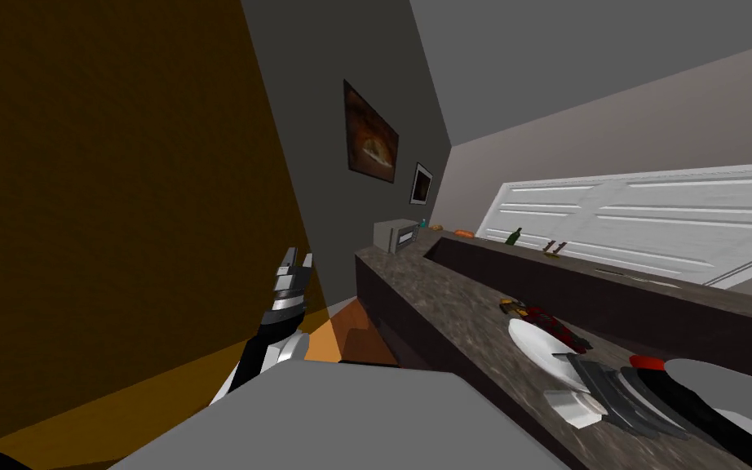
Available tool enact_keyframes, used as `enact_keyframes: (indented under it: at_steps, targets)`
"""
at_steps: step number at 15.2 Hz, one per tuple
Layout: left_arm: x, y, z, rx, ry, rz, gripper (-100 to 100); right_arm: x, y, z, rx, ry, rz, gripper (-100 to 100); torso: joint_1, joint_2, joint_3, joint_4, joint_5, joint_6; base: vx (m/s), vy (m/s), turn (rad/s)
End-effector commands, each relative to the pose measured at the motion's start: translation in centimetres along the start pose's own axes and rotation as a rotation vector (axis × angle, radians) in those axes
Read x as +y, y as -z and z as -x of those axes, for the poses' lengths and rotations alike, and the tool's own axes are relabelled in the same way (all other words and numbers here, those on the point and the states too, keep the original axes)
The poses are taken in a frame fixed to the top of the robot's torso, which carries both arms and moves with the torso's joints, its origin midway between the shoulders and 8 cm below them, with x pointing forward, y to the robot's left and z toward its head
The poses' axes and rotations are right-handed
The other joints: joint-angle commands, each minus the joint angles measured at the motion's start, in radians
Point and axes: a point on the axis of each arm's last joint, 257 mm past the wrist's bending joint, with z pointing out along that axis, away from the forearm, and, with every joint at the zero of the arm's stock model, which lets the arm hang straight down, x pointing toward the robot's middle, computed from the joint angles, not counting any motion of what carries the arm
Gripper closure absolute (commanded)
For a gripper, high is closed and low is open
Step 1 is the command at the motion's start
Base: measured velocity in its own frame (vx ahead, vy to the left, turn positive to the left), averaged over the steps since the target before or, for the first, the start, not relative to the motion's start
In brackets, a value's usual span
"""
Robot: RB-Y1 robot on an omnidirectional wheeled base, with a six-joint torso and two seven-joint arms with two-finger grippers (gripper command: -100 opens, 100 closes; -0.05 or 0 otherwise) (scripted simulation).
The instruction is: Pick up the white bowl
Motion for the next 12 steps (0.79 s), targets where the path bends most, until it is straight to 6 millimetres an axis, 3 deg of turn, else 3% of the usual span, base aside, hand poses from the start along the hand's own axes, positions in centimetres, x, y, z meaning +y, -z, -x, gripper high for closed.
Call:
enact_keyframes:
  at_steps: [1, 2, 3, 7, 9, 12]
  targets:
    - [0.0, 0.0, 0.0, 0.000, 0.000, 0.000, 0, 1.2, -1.0, -0.2, -0.002, -0.014, -0.005, -100, 0.000, 0.000, 0.000, 0.000, 0.000, 0.000, -0.023, -0.069, 0.087]
    - [0.0, 0.0, 0.0, 0.000, 0.000, 0.000, 0, 0.6, -0.5, -0.1, -0.002, -0.007, 0.000, -100, -0.002, 0.002, 0.001, 0.000, 0.000, 0.000, -0.013, -0.043, 0.041]
    - [0.0, 0.0, 0.0, 0.000, 0.000, 0.000, 0, 0.7, -0.7, -0.1, -0.001, -0.008, -0.002, 100, -0.001, 0.002, 0.001, 0.001, 0.000, 0.000, -0.003, -0.015, 0.004]
    - [0.0, 0.0, 0.0, 0.000, 0.000, 0.000, 0, 0.7, -0.6, -0.2, 0.001, -0.007, -0.002, 100, 0.001, 0.002, 0.001, 0.001, 0.000, 0.000, 0.000, -0.002, 0.000]
    - [0.0, 0.0, 0.0, 0.000, 0.000, 0.000, 0, -0.6, 0.8, 0.0, 0.004, 0.007, 0.002, 100, 0.002, 0.002, 0.002, 0.001, 0.001, 0.001, 0.005, 0.029, -0.095]
    - [0.0, 0.0, 0.0, 0.000, 0.000, 0.000, 0, -0.7, 0.9, 0.0, 0.005, 0.010, 0.004, 100, 0.007, 0.002, 0.002, 0.002, 0.002, 0.001, 0.008, 0.046, -0.054]
